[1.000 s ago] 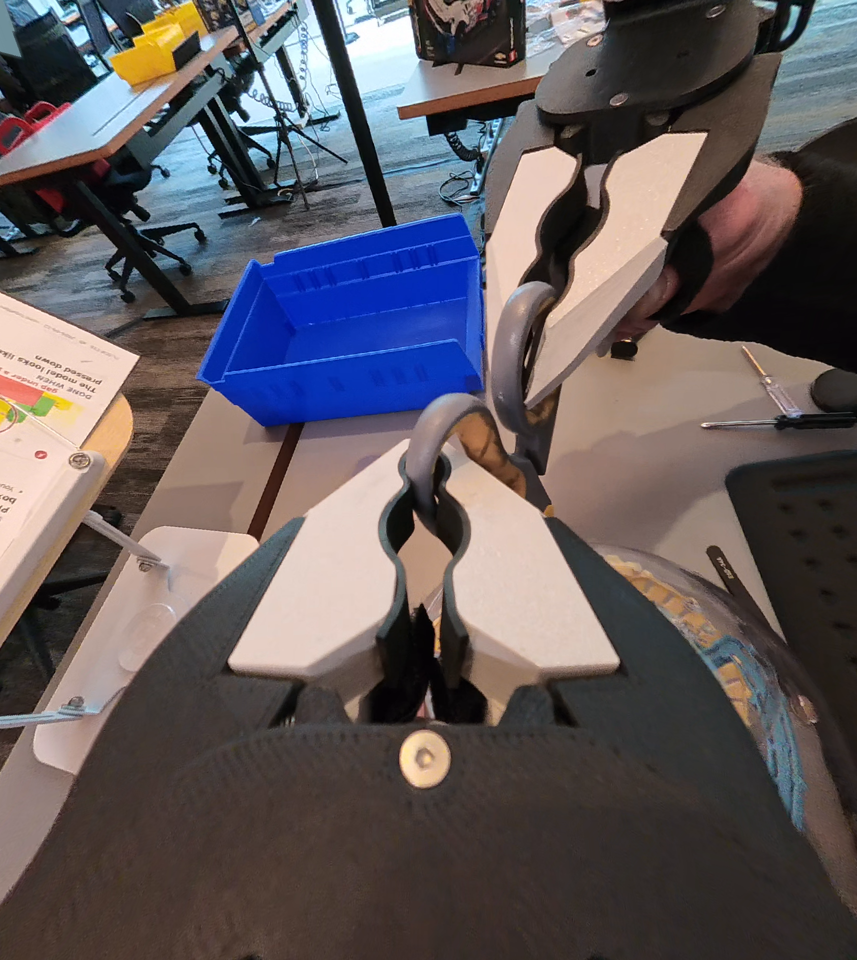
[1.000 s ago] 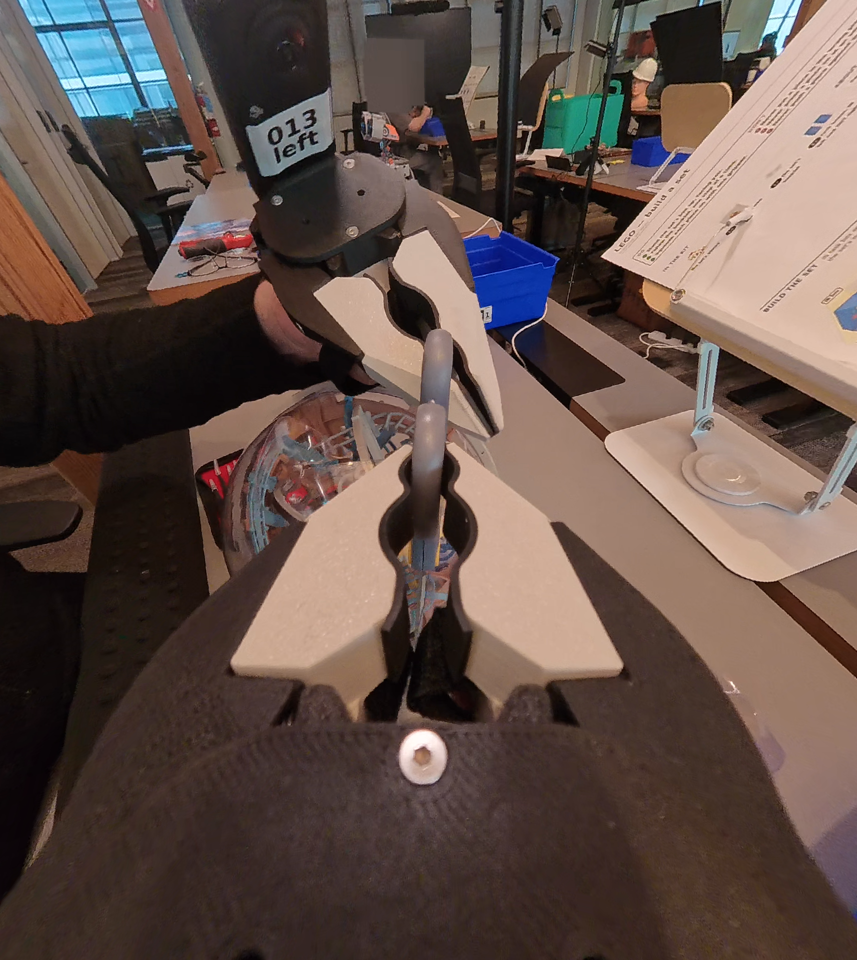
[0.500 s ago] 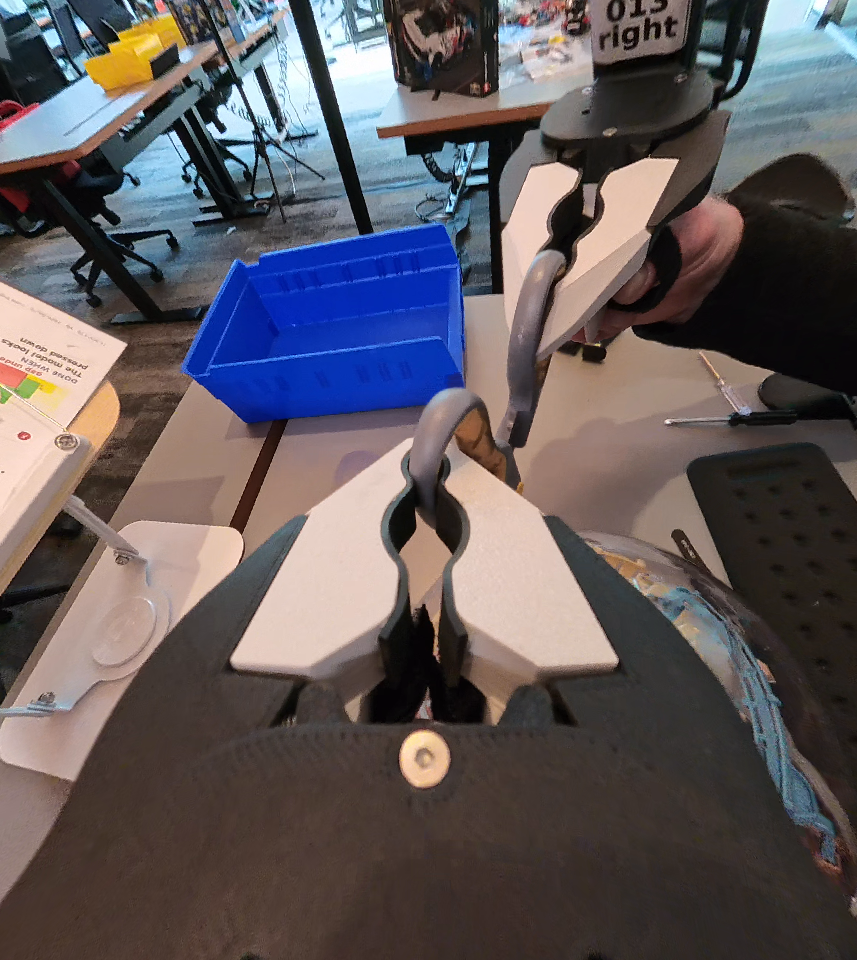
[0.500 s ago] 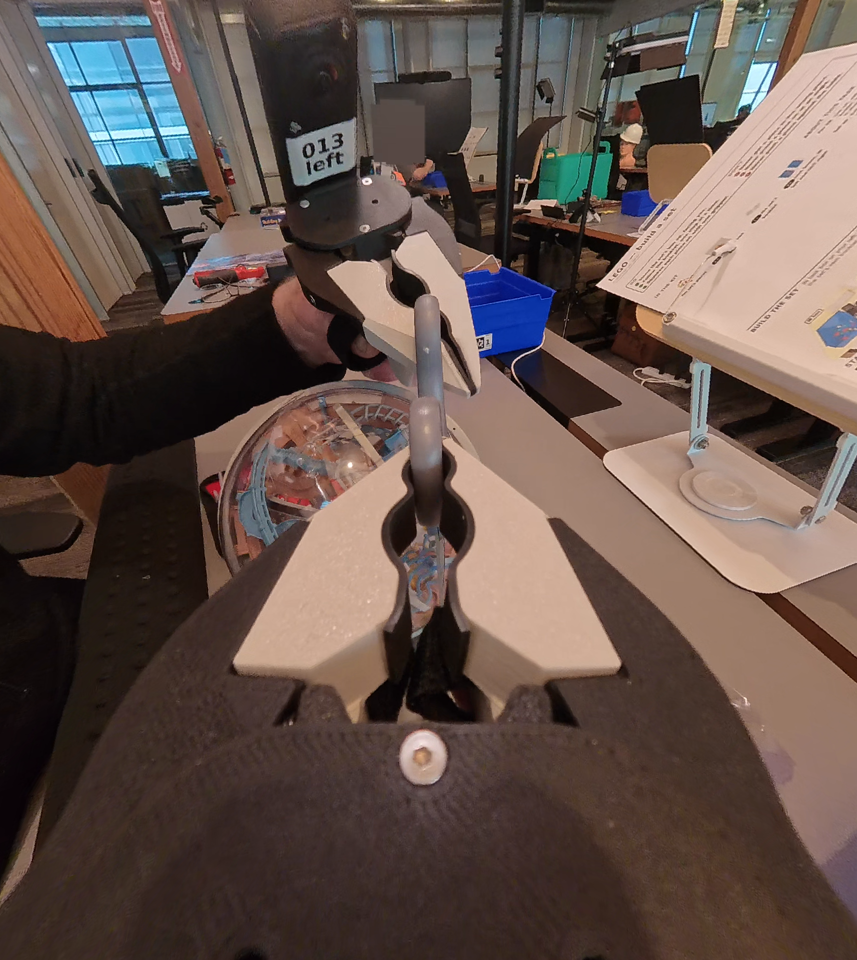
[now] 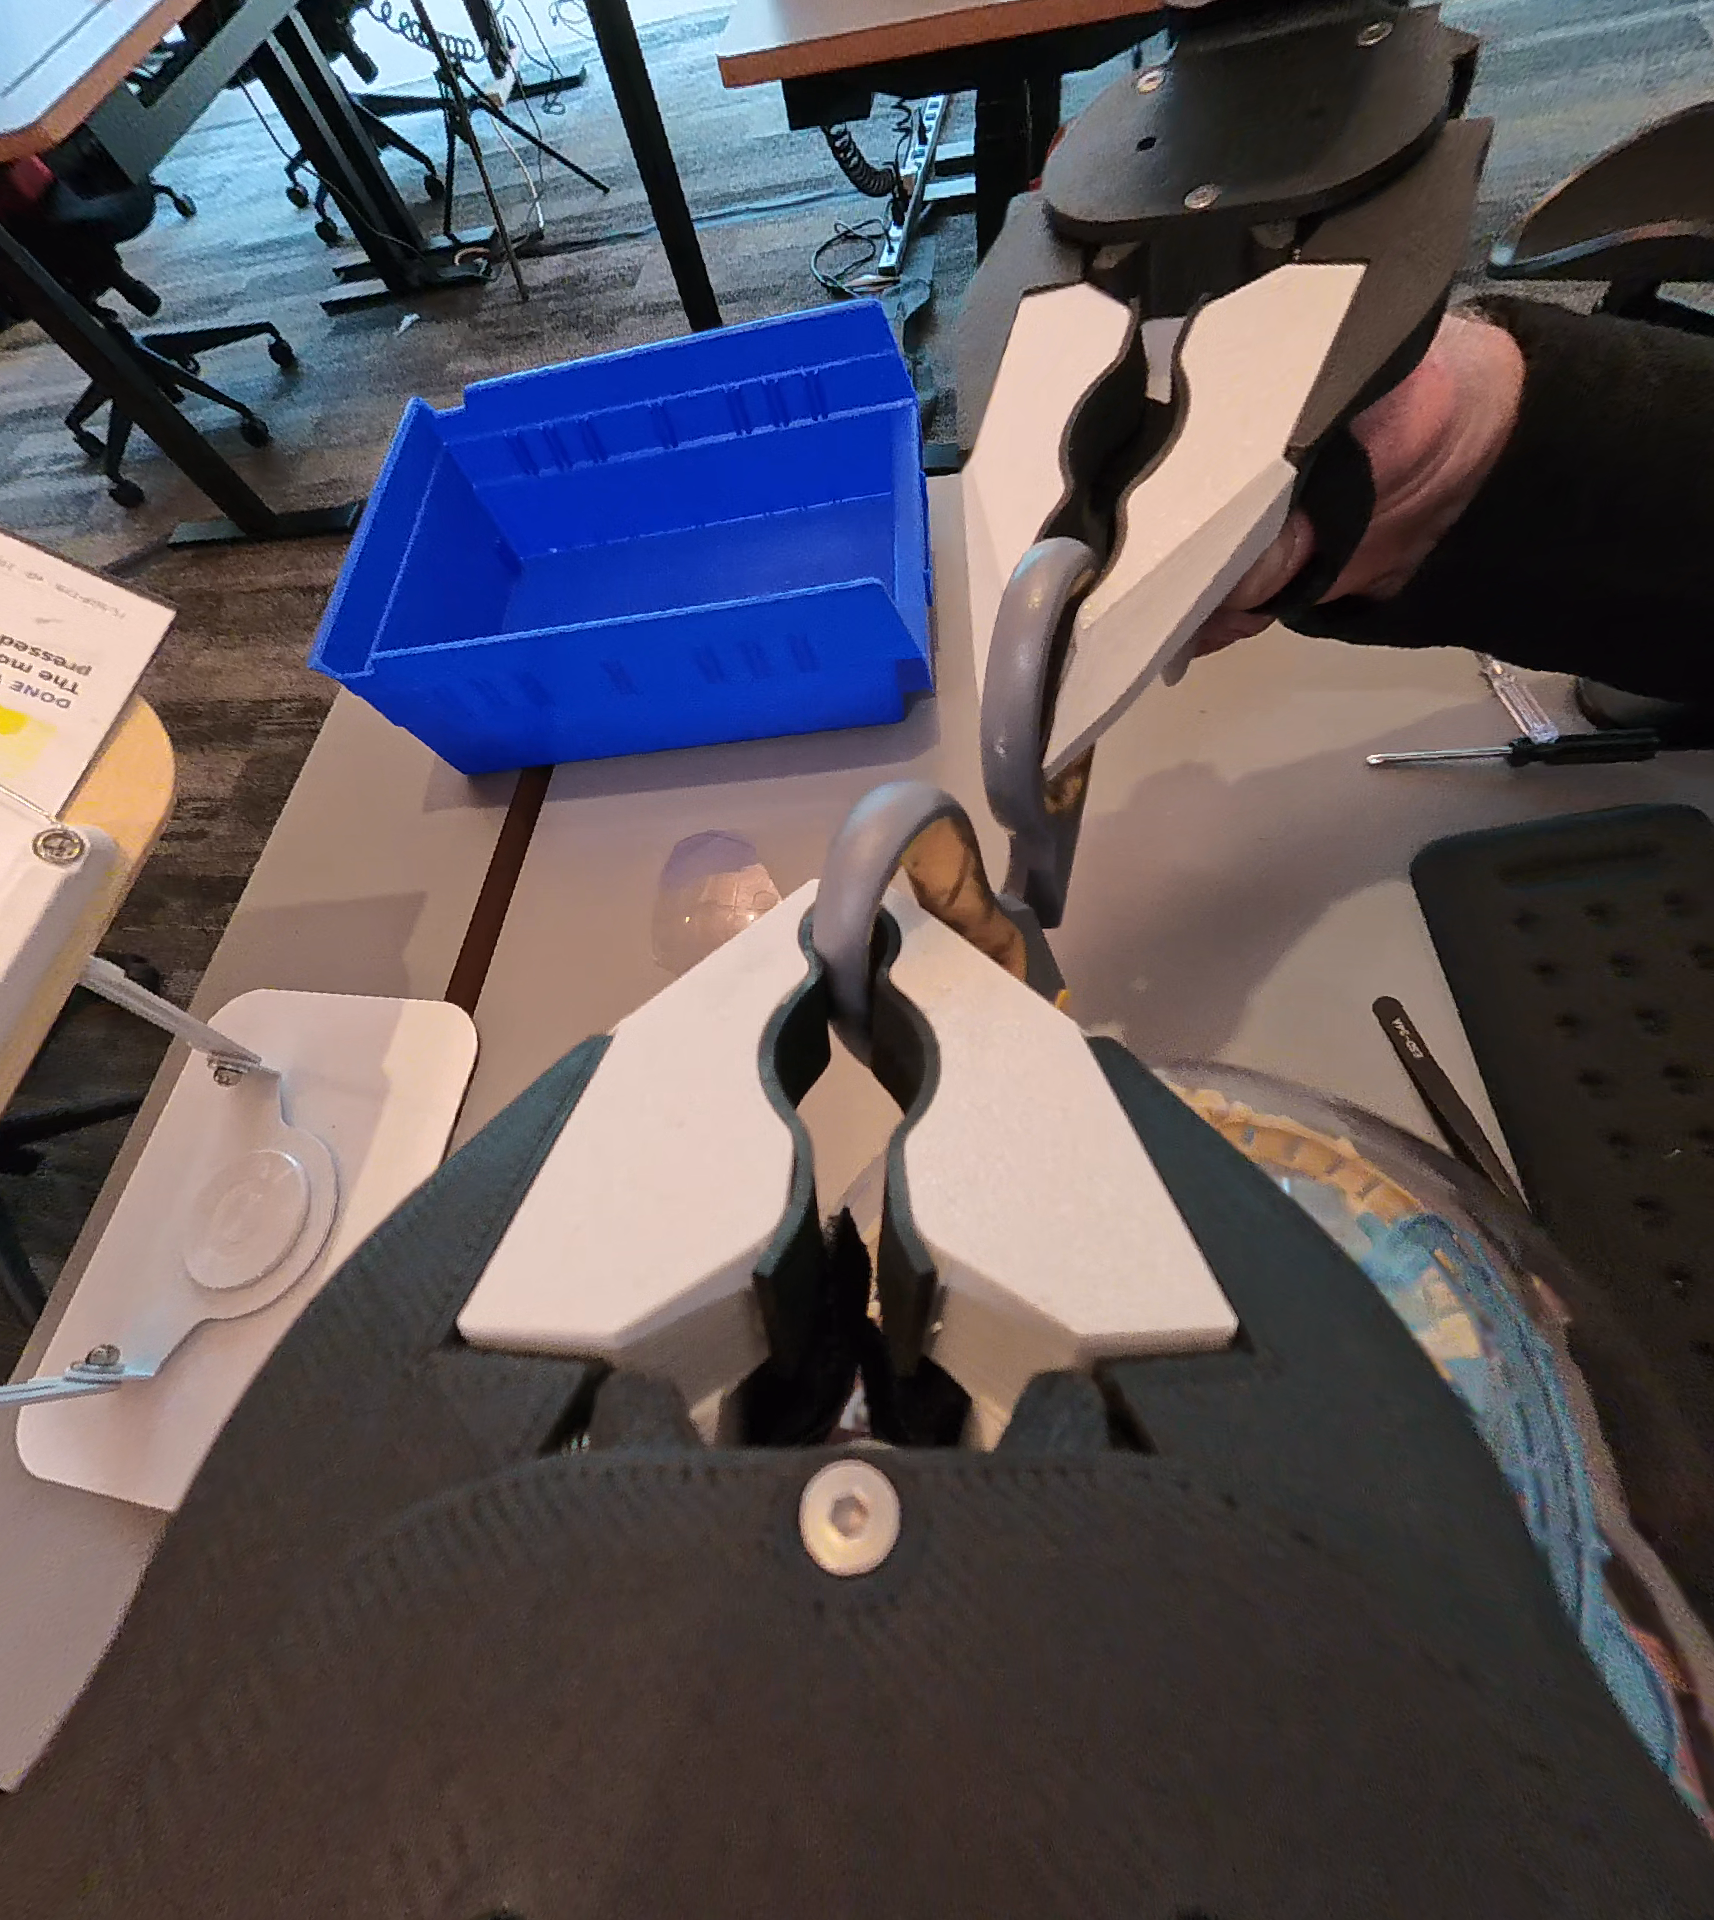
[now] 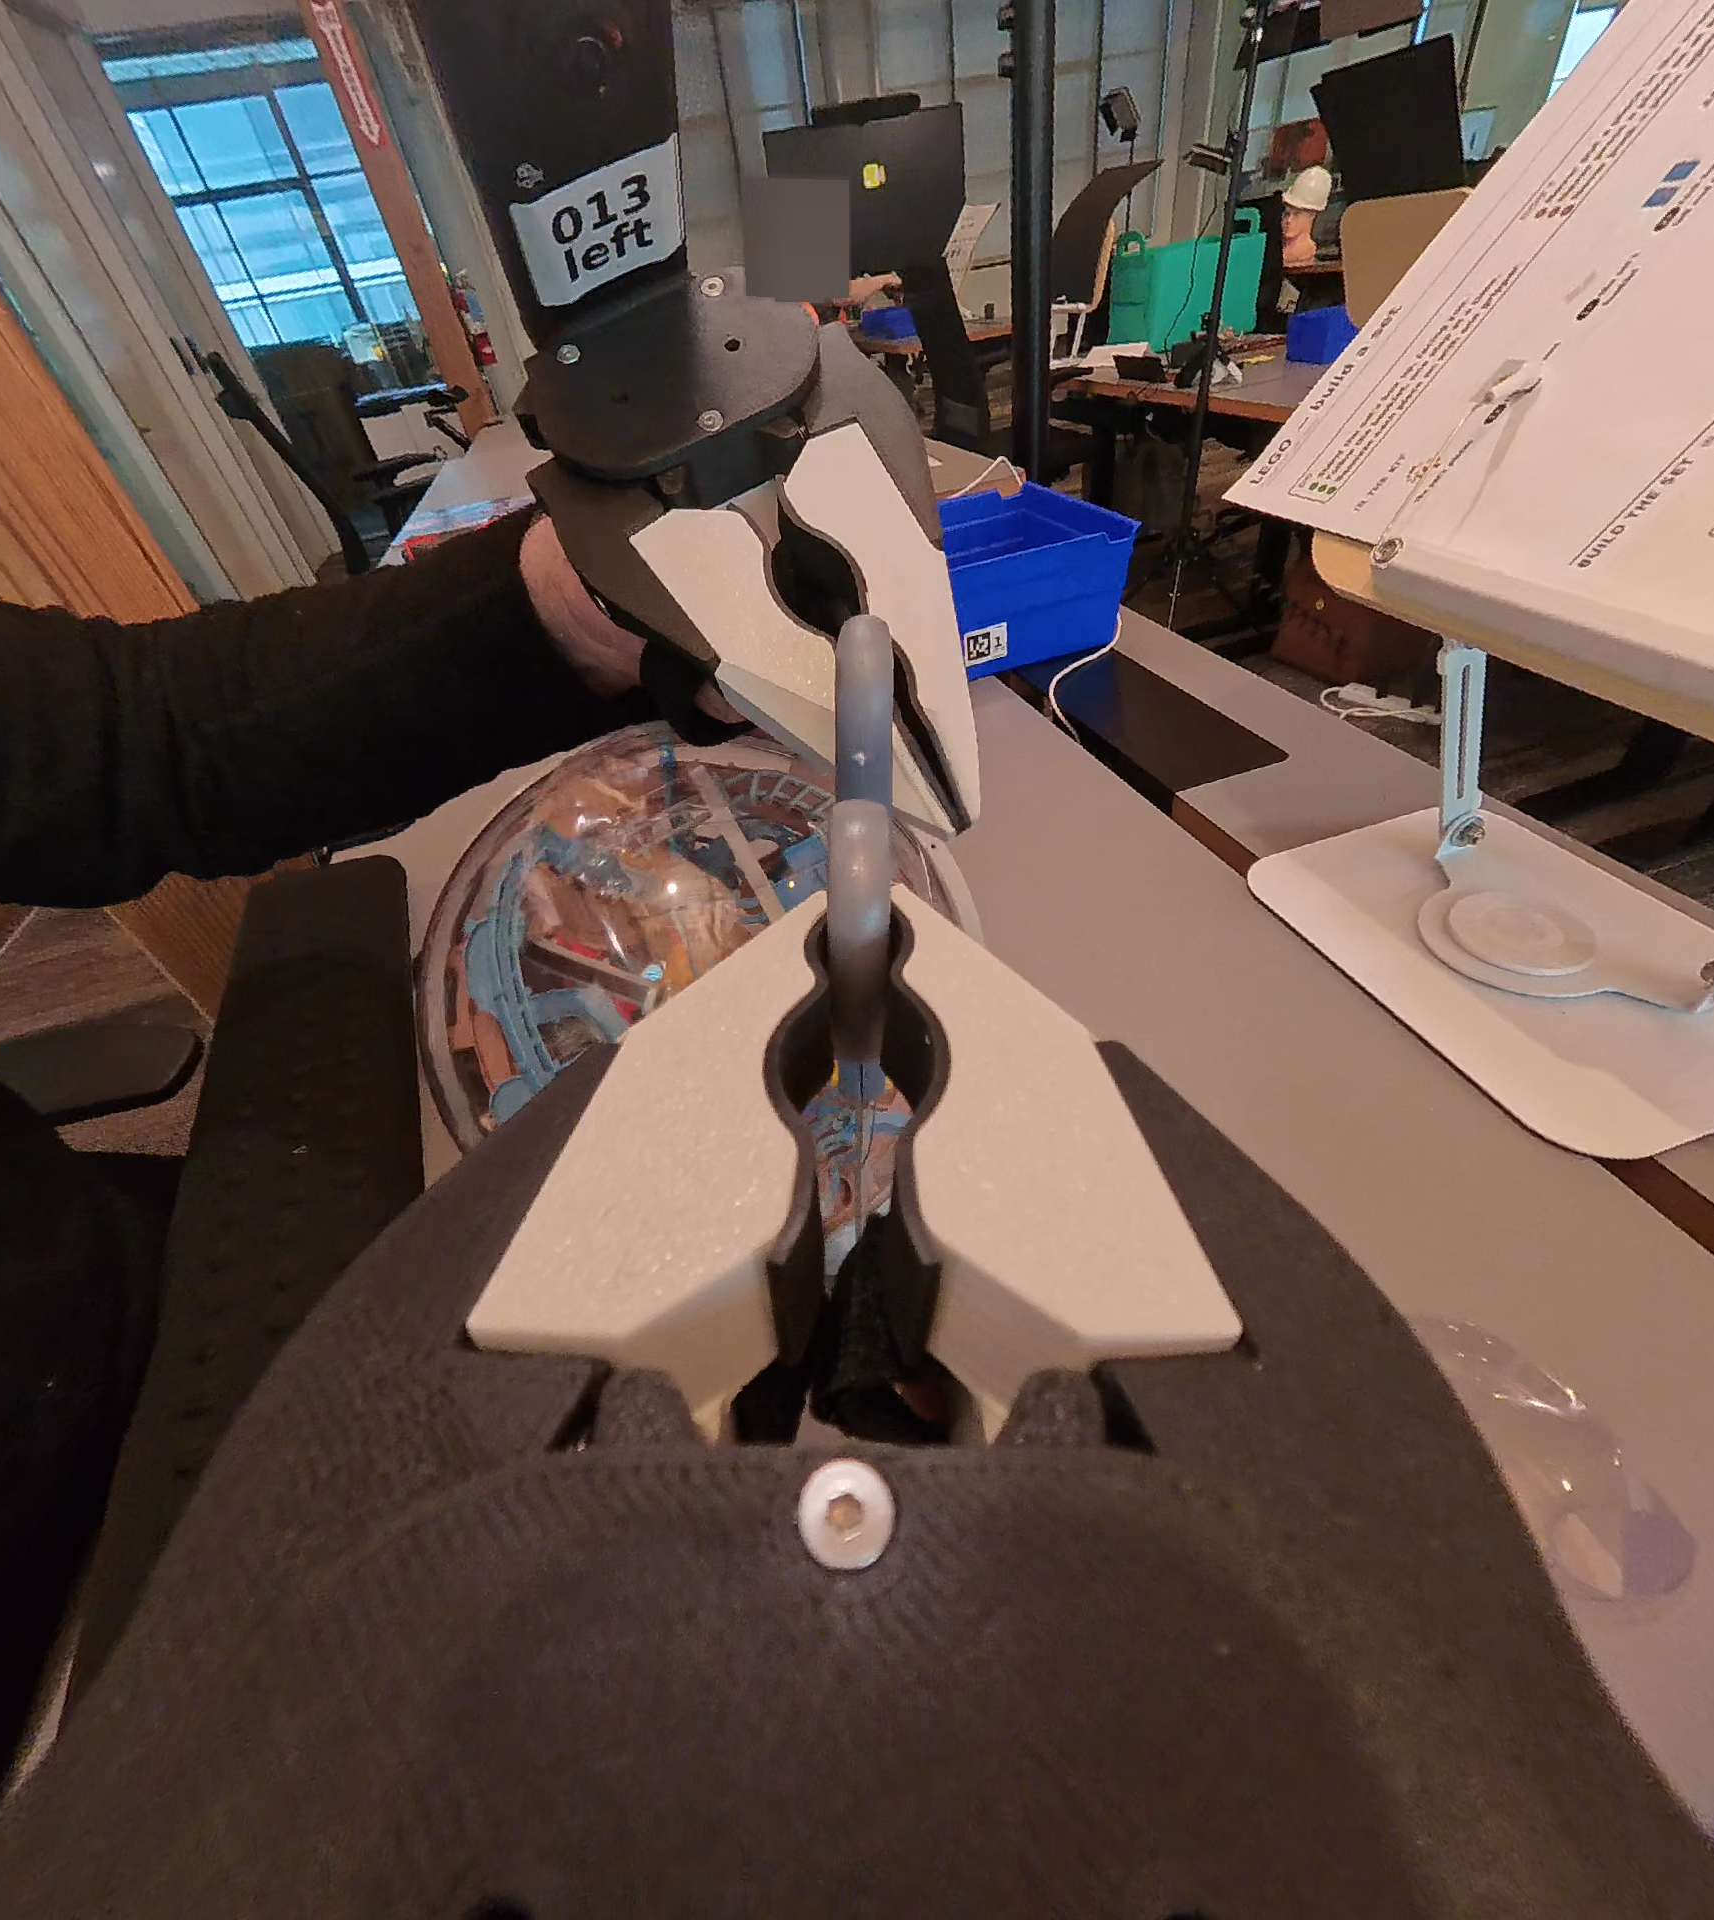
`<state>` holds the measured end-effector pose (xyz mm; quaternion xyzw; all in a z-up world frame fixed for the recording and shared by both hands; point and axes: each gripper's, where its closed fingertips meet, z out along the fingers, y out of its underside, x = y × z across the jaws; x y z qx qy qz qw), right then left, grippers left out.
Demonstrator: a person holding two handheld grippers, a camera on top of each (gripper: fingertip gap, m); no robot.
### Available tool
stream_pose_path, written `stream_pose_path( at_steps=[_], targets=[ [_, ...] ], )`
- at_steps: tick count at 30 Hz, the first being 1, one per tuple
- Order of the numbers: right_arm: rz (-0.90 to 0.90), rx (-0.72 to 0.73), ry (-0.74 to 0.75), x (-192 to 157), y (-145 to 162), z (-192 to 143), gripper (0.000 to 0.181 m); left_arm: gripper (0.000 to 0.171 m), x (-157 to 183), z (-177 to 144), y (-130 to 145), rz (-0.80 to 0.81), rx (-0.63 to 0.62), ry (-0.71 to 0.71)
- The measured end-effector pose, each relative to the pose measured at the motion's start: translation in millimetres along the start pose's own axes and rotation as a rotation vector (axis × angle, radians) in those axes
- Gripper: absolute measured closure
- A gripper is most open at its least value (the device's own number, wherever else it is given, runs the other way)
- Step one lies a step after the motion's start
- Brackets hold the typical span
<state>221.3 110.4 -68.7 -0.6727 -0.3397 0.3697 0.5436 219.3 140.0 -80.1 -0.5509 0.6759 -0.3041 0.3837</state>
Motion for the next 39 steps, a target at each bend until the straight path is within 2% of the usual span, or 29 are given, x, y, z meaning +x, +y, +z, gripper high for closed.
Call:
stream_pose_path(
  at_steps=[17,28,32,36,39],
  targets=[
    [-0.035,-0.062,0.002,8.6,-10.1,12.9,0.181,0.171,-15.1,4.0,-10.9,-0.003,0.072,-0.083],
    [-0.032,-0.132,0.039,18.1,-5.6,23.7,0.181,0.171,-32.0,6.4,-3.2,0.026,0.011,-0.202],
    [-0.053,-0.08,0.043,13.6,-12.1,22.4,0.181,0.171,-31.4,-2.9,-9.7,0.056,0.022,-0.174],
    [-0.067,-0.129,0.064,4.3,-10.4,23.6,0.181,0.171,-23.1,-9.4,-5.4,0.109,0.001,-0.164],
    [-0.107,-0.177,0.113,-3.1,-19.9,27.6,0.181,0.171,-23.1,-21.4,-12.1,0.107,0.052,-0.173]
  ],
)
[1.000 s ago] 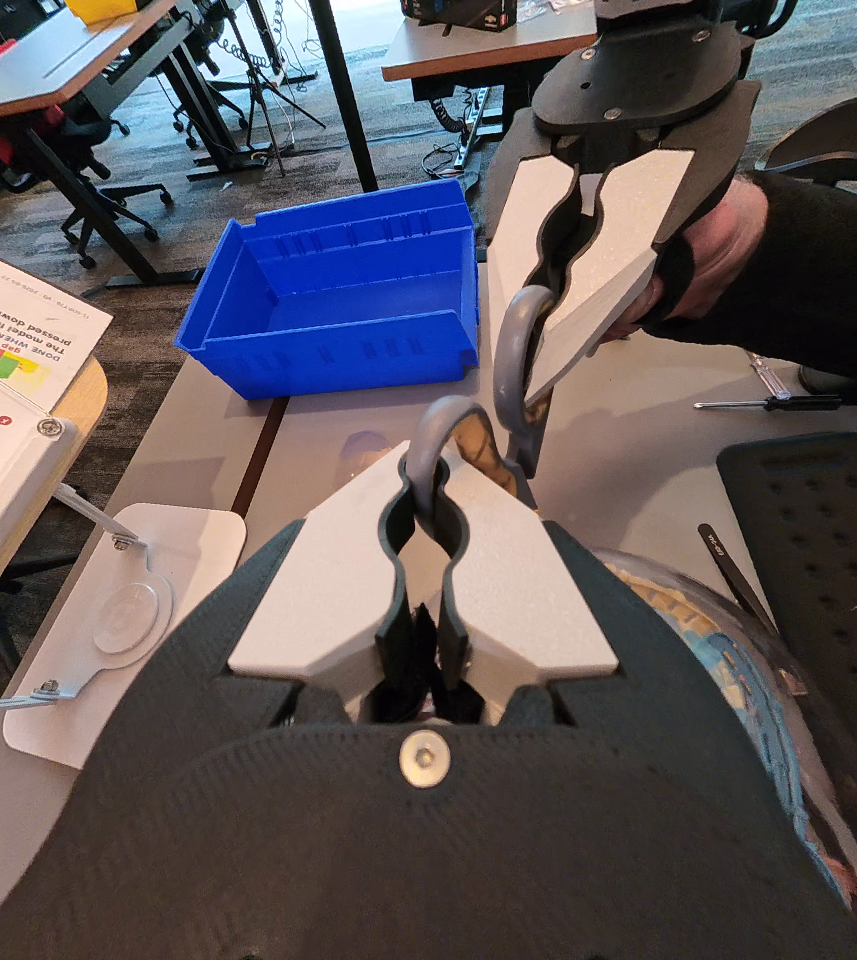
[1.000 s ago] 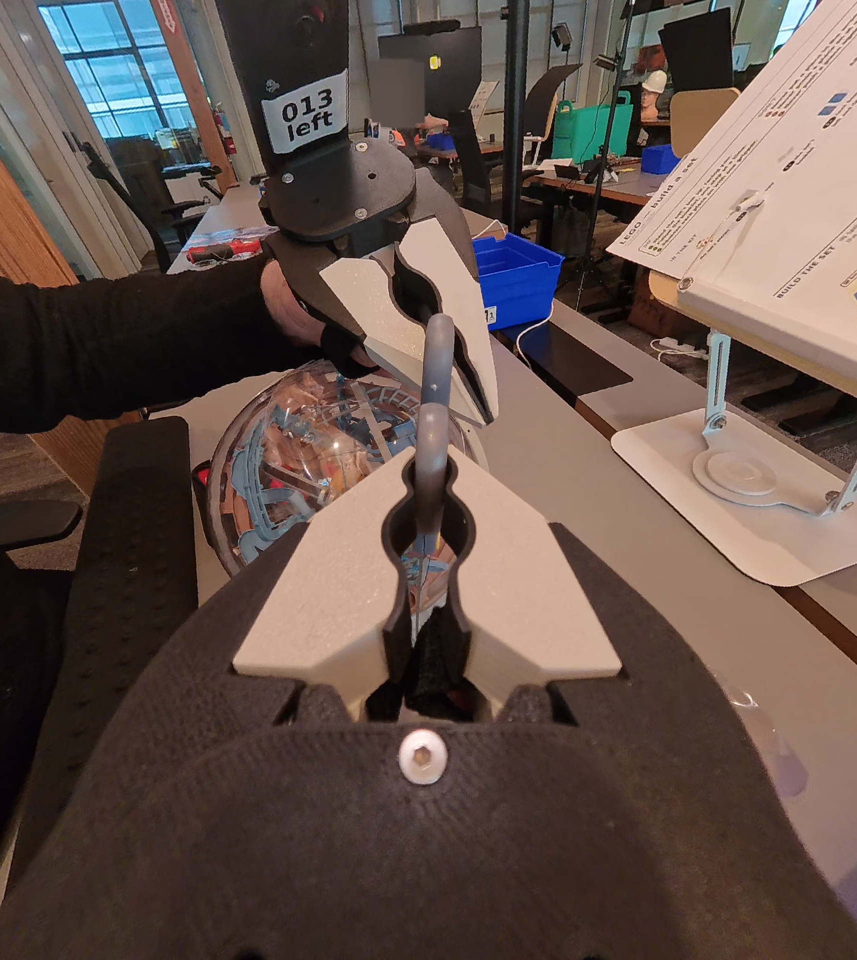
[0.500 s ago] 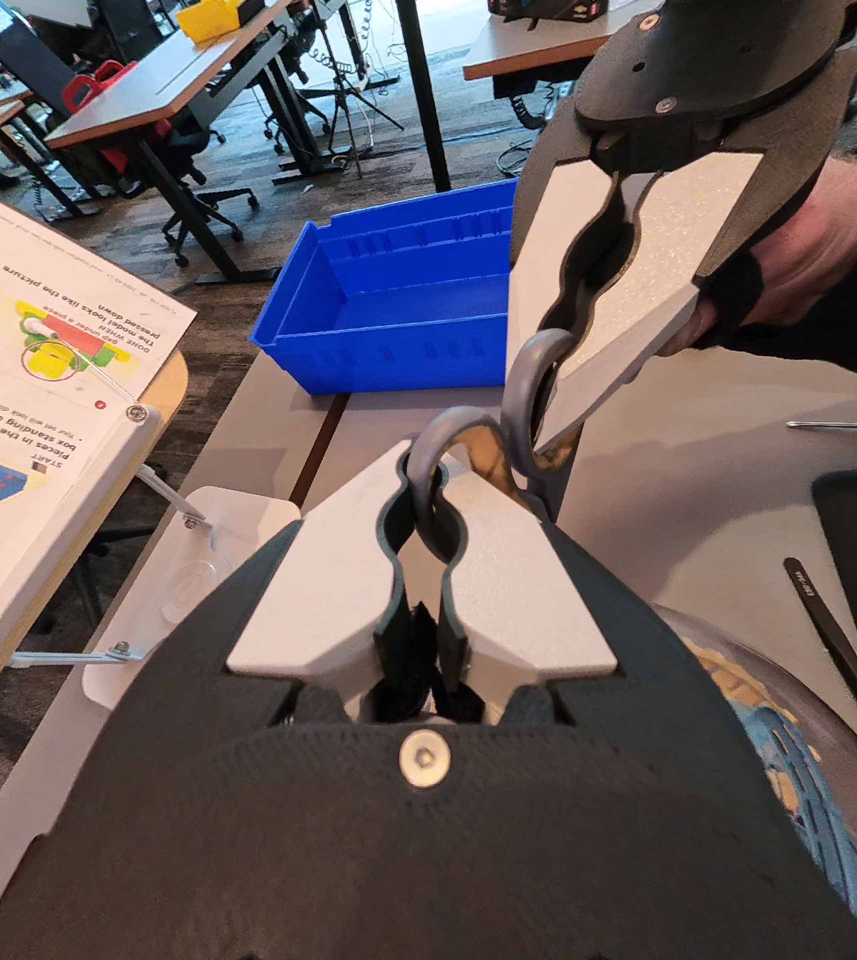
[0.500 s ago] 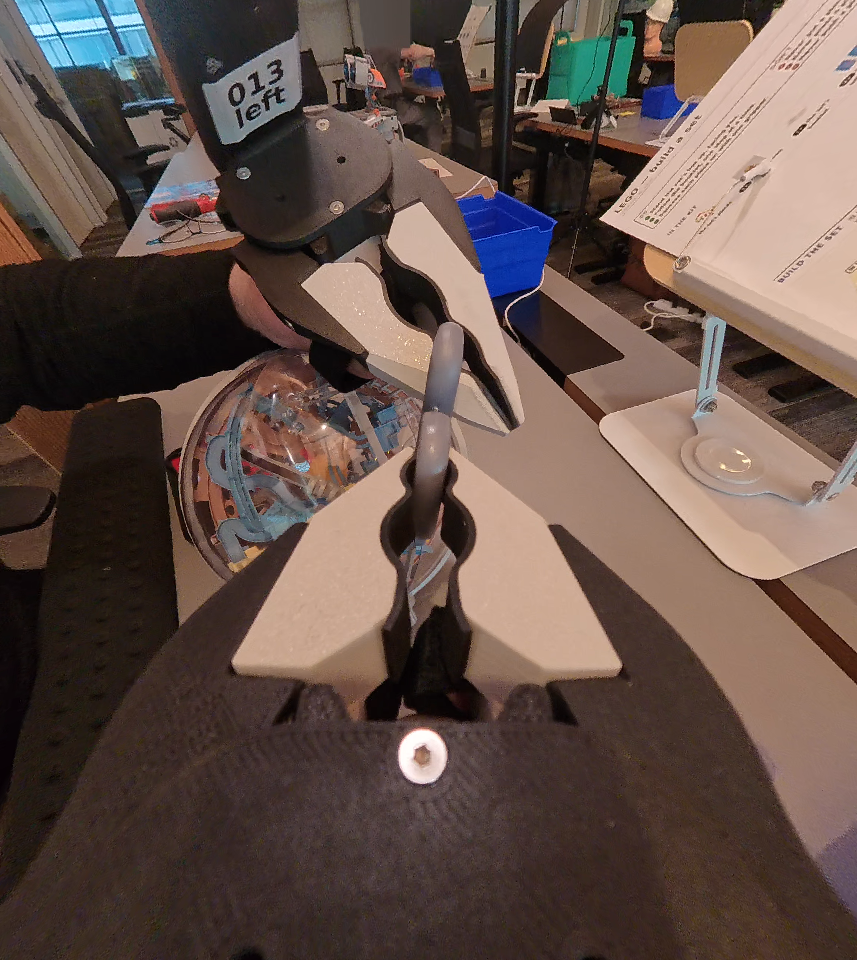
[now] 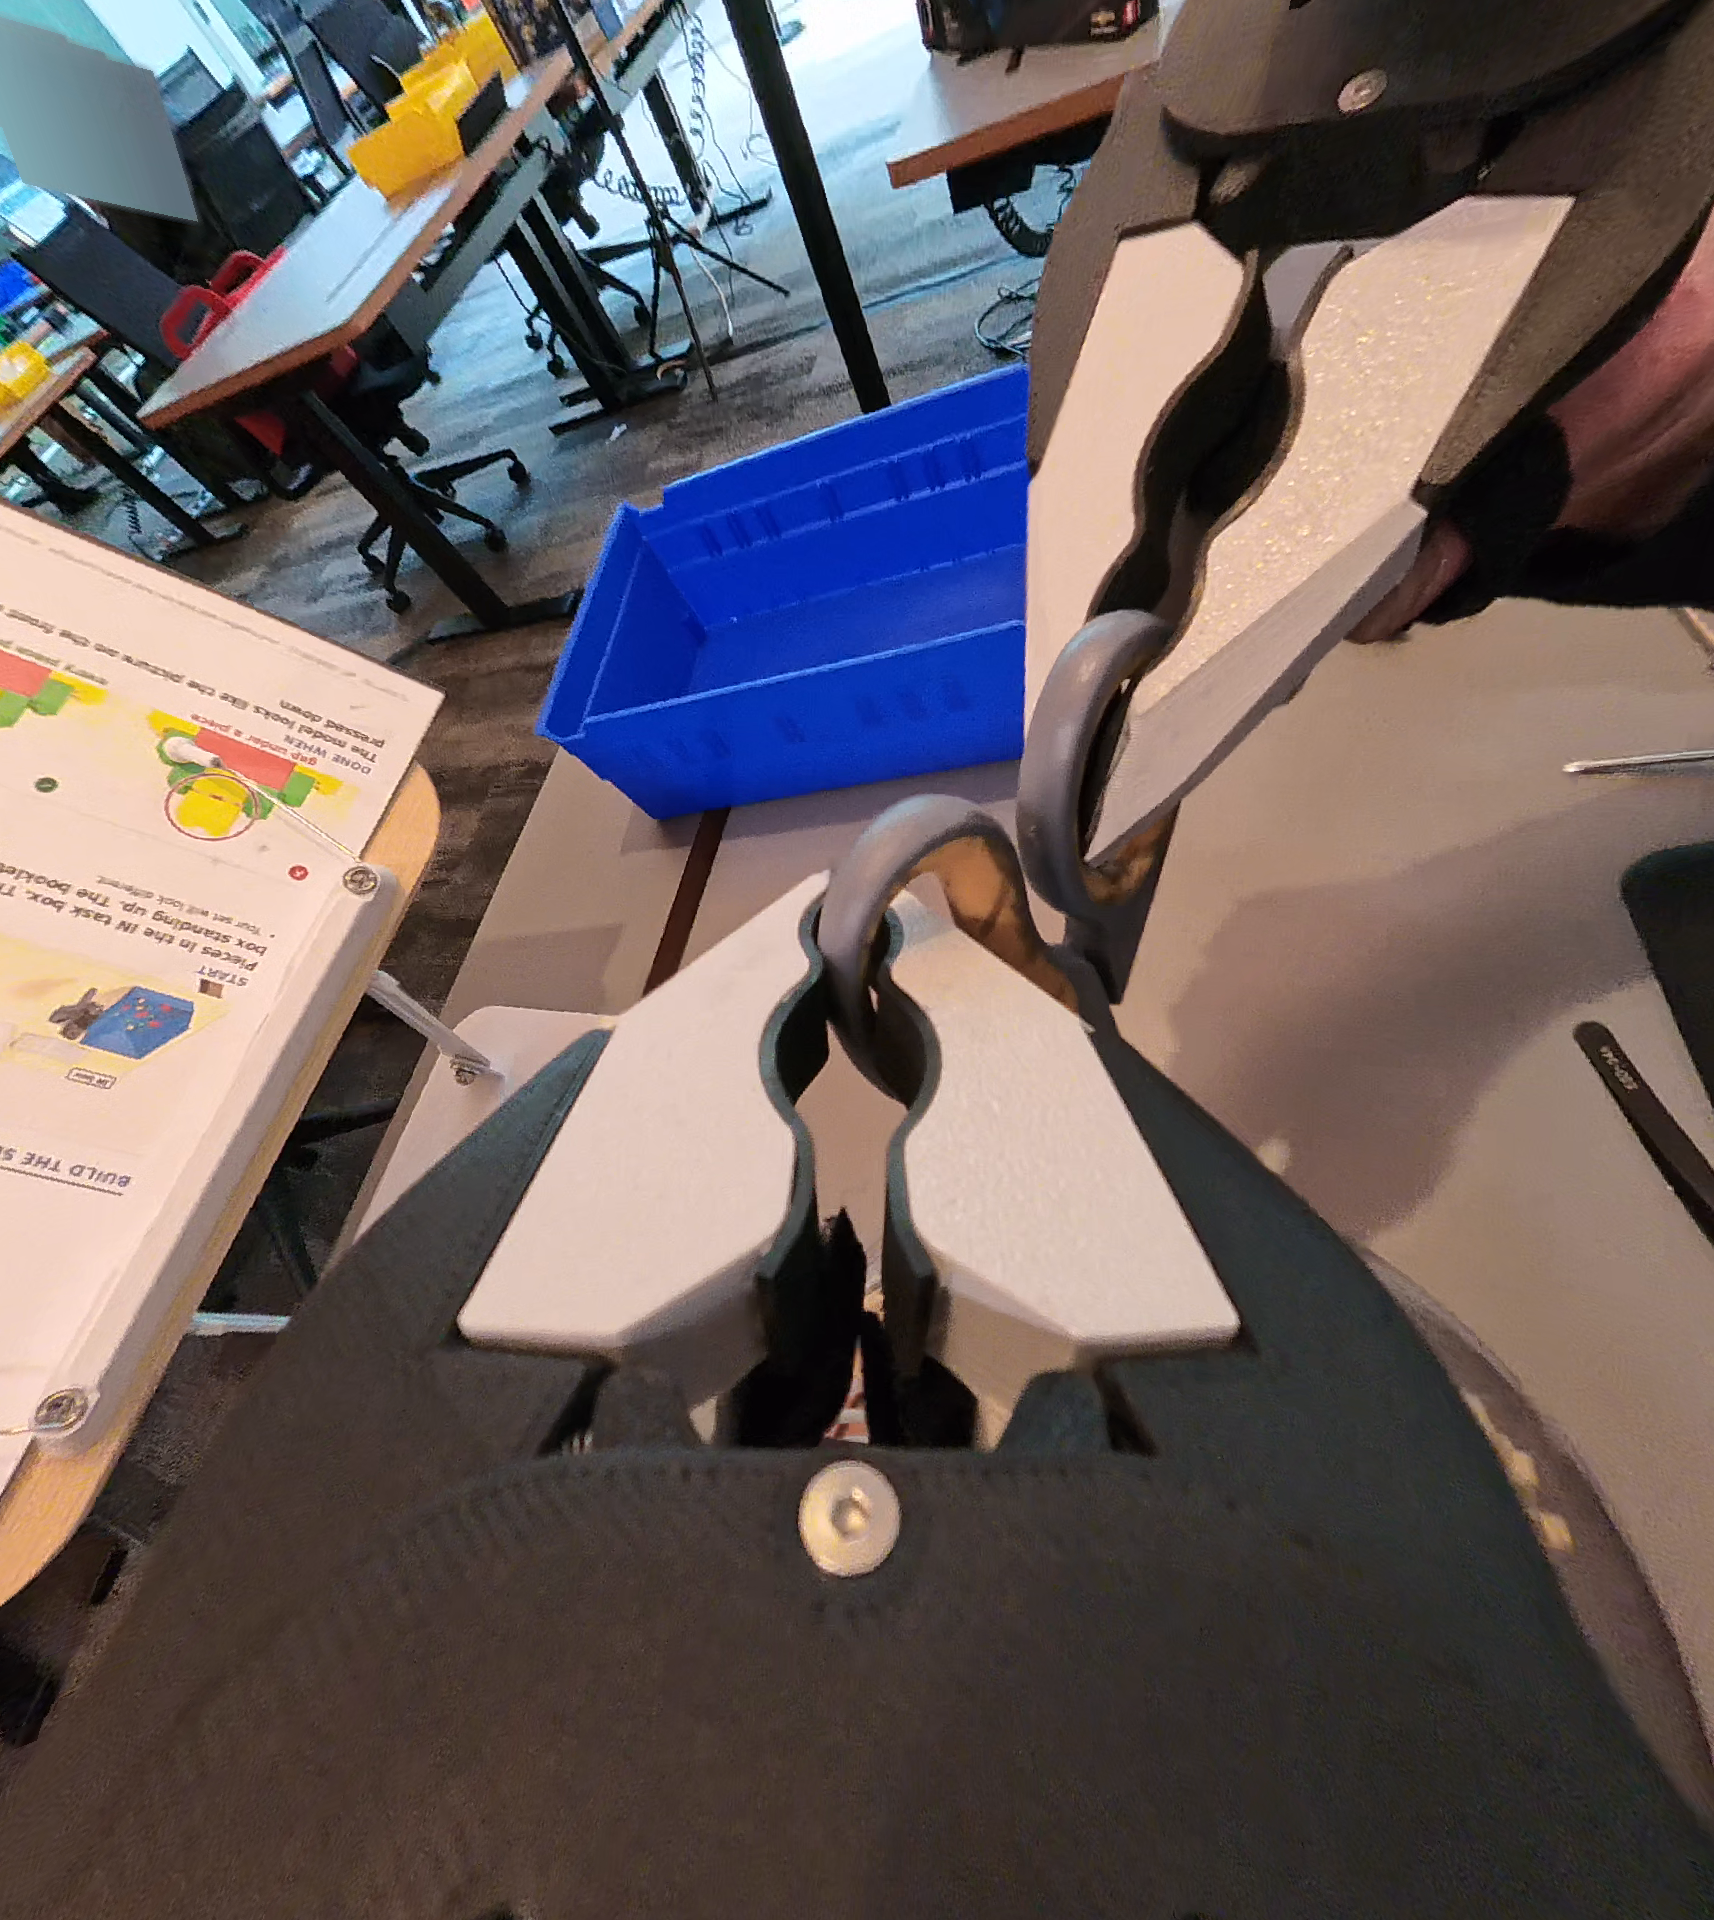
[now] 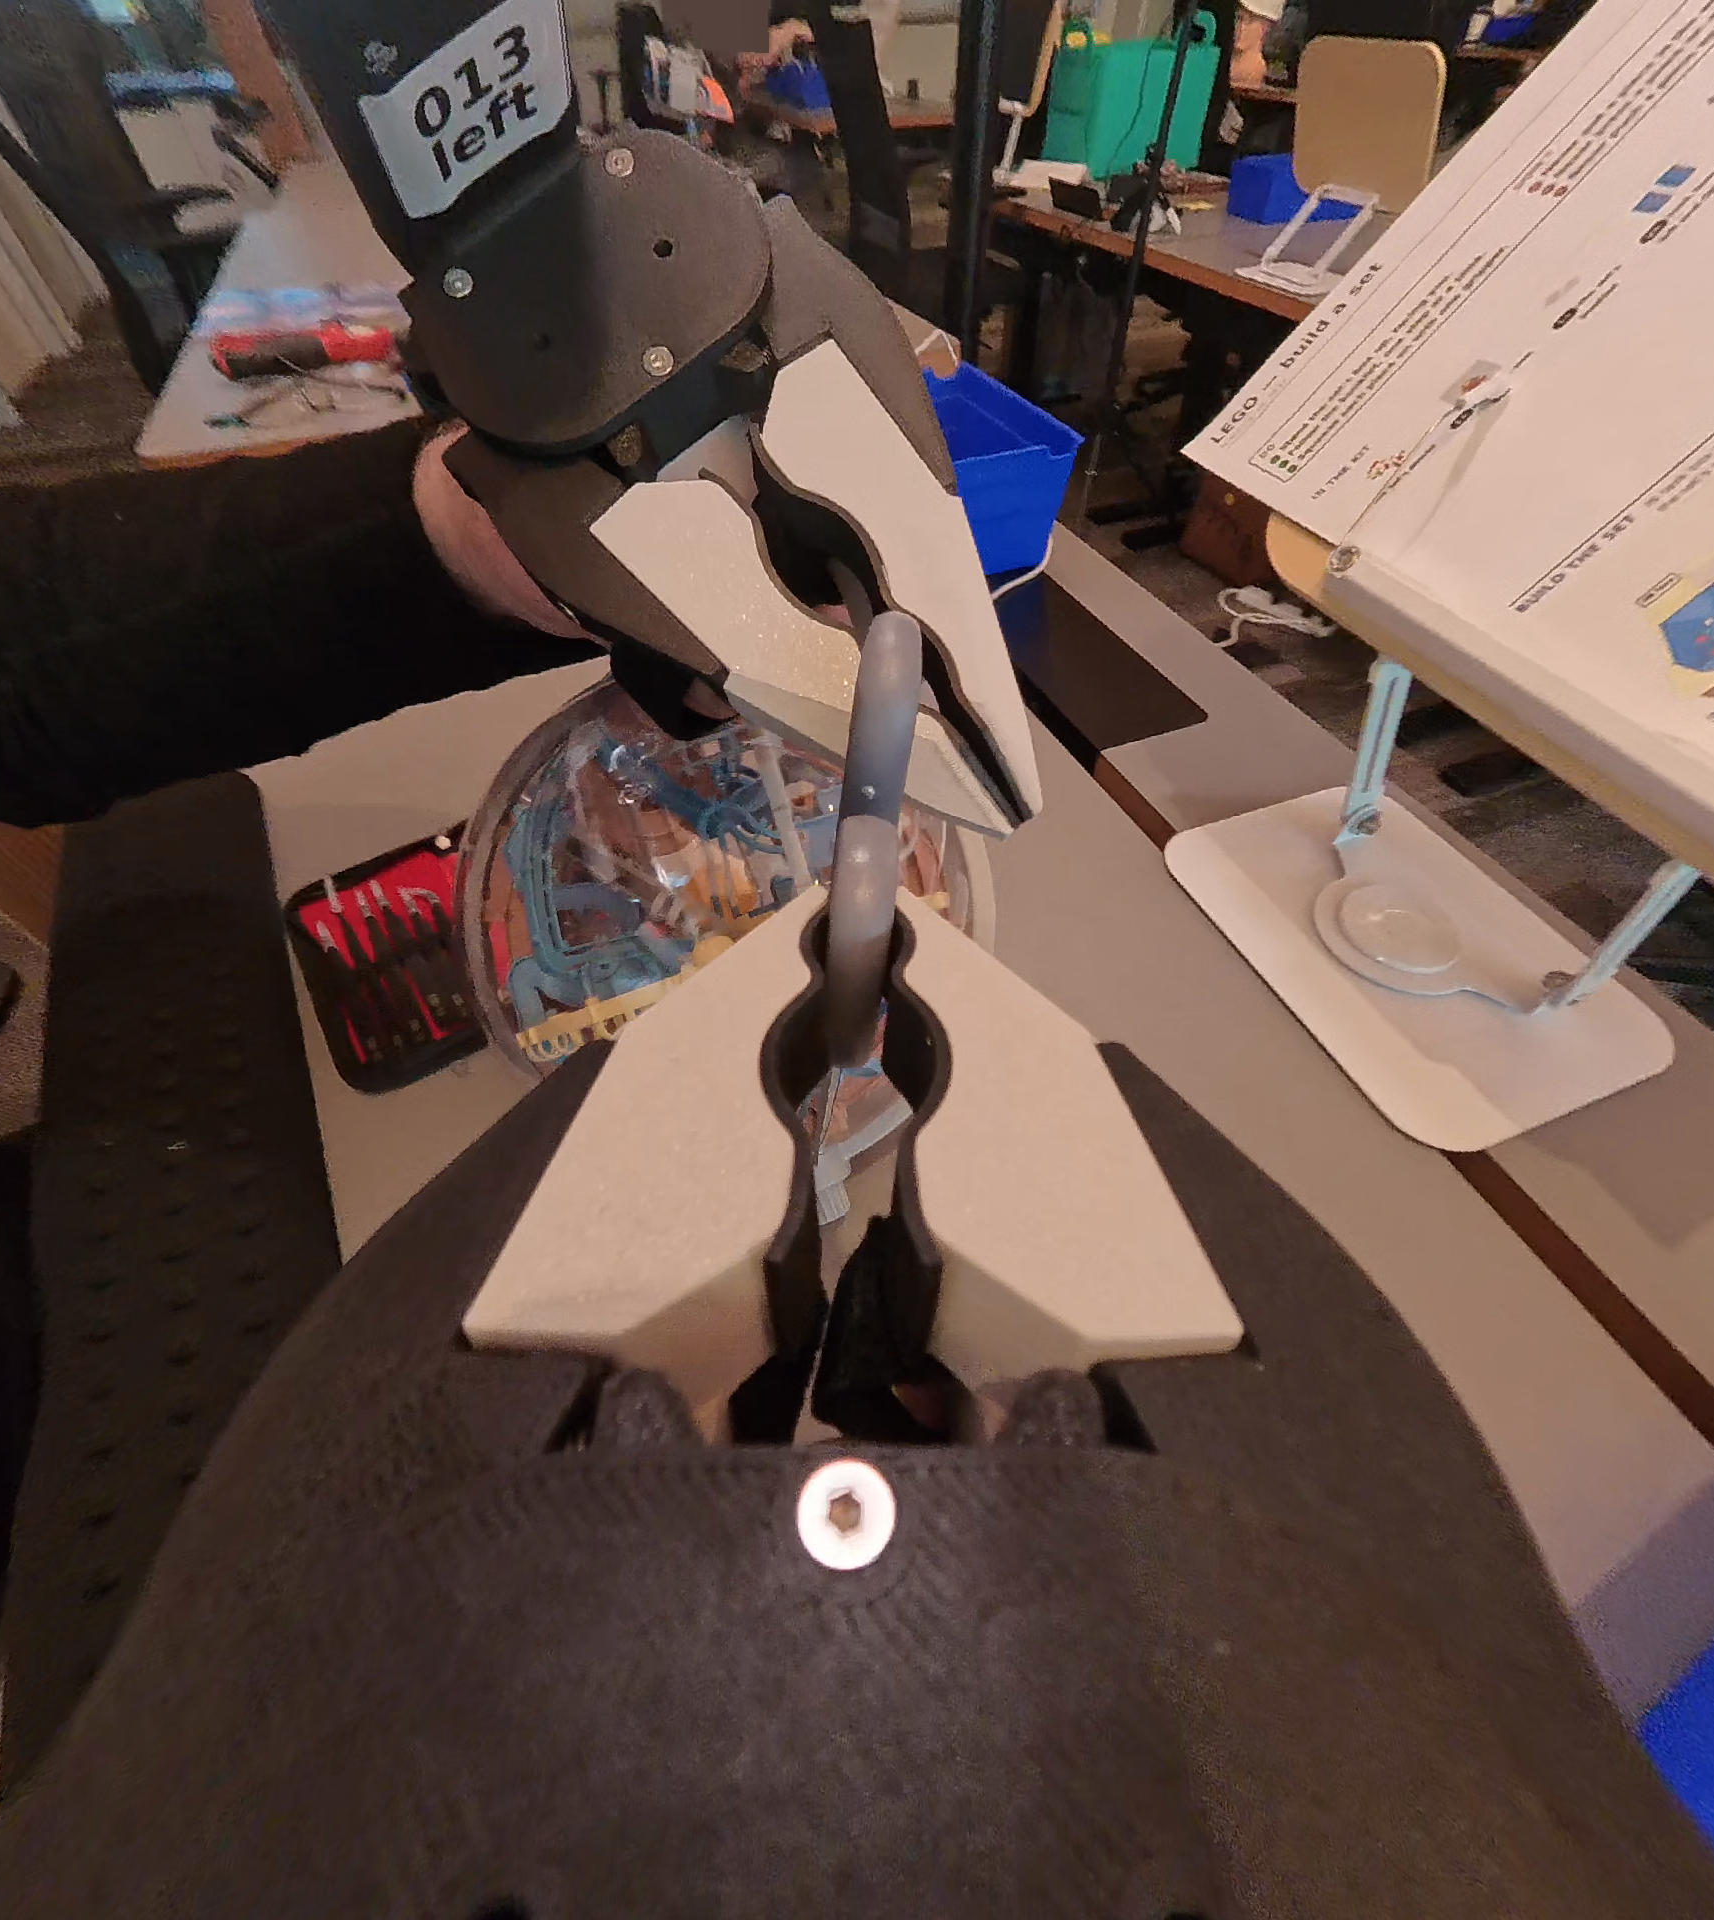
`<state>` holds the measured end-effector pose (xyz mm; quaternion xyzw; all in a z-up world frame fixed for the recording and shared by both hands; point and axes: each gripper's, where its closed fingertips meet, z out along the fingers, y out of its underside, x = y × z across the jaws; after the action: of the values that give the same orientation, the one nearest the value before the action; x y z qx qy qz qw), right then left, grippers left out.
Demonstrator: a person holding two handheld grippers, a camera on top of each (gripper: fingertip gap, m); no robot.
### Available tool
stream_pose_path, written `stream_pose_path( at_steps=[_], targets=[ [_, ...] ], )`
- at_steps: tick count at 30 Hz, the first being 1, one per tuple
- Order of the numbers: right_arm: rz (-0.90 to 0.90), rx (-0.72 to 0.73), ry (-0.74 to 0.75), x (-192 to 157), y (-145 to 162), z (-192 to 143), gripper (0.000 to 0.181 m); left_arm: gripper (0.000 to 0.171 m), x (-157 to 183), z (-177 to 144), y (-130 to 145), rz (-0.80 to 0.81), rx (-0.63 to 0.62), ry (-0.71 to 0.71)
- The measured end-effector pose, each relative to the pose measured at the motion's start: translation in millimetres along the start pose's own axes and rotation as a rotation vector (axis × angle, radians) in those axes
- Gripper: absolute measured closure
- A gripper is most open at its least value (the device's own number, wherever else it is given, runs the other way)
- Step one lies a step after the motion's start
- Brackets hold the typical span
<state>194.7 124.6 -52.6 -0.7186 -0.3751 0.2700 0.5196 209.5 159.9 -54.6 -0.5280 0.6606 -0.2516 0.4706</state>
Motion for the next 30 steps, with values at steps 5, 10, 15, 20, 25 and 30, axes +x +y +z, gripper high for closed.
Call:
stream_pose_path(
  at_steps=[5,10,15,20,25,30],
  targets=[
    [-0.107,-0.1,0.07,-12.9,-24.0,5.6,0.181,0.171,-6.0,-26.7,-8.6,0.014,0.031,-0.058],
    [-0.231,-0.164,0.114,-27.9,-43.8,18.4,0.181,0.171,-11.7,-55.2,-11.7,-0.031,0.106,-0.146],
    [-0.348,-0.239,0.15,-47.8,-65.4,26.6,0.181,0.171,-11.5,-86.4,-19.9,-0.065,0.21,-0.206],
    [-0.421,-0.277,0.169,-65.3,-89.1,45.1,0.181,0.171,-18.7,-120.2,-18.8,-0.14,0.301,-0.225],
    [-0.381,-0.311,0.176,-63.1,-103.5,71.7,0.181,0.171,-38.1,-135.7,-6.0,-0.261,0.43,-0.162],
    [-0.274,-0.298,0.133,-45.8,-112.3,97.6,0.181,0.171,-63.9,-140.0,13.0,-0.387,0.476,-0.152]
  ],
)
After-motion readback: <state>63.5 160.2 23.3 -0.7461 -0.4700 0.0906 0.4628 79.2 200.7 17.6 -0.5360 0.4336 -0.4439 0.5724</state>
